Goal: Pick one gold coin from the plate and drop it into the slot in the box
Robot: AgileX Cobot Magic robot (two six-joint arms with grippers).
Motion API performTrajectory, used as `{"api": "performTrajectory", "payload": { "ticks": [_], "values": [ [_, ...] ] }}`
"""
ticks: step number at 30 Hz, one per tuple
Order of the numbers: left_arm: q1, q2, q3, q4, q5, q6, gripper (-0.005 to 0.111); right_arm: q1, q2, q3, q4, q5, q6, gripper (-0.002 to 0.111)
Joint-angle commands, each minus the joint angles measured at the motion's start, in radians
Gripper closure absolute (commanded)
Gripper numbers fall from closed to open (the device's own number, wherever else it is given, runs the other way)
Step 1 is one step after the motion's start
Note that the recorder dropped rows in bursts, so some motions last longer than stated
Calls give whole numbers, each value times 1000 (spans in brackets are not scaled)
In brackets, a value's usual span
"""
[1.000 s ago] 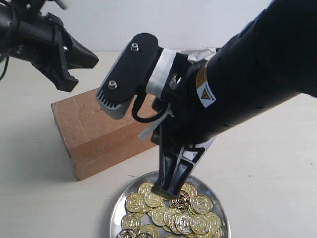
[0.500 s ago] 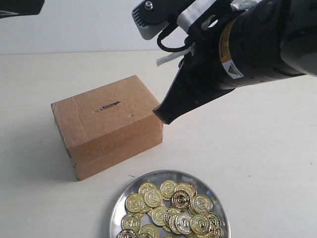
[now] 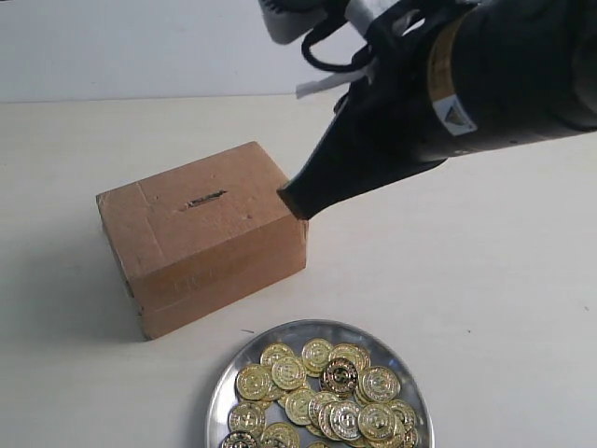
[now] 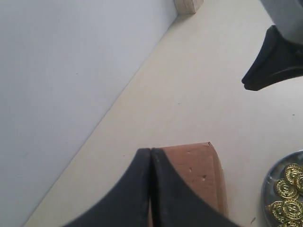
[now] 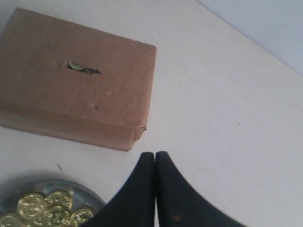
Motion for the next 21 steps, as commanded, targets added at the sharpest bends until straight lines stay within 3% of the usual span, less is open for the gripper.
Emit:
{"api": "performTrajectory", "payload": {
  "ticks": [1,6,11,21],
  "values": [
    [-1,-76,-5,1,4,-7,107,0,-107,-7,41,-40,8,108],
    [4,-198,-5,-1,4,-7,107,0,-260,-7,41,-54,8,108],
    [56,-320,-5,-1,4,-7,107,-56,-440,-7,69,-67,8,108],
    [220,-520,-5,-1,4,-7,107,-474,-804,-7,85,-67,8,108]
  ]
}}
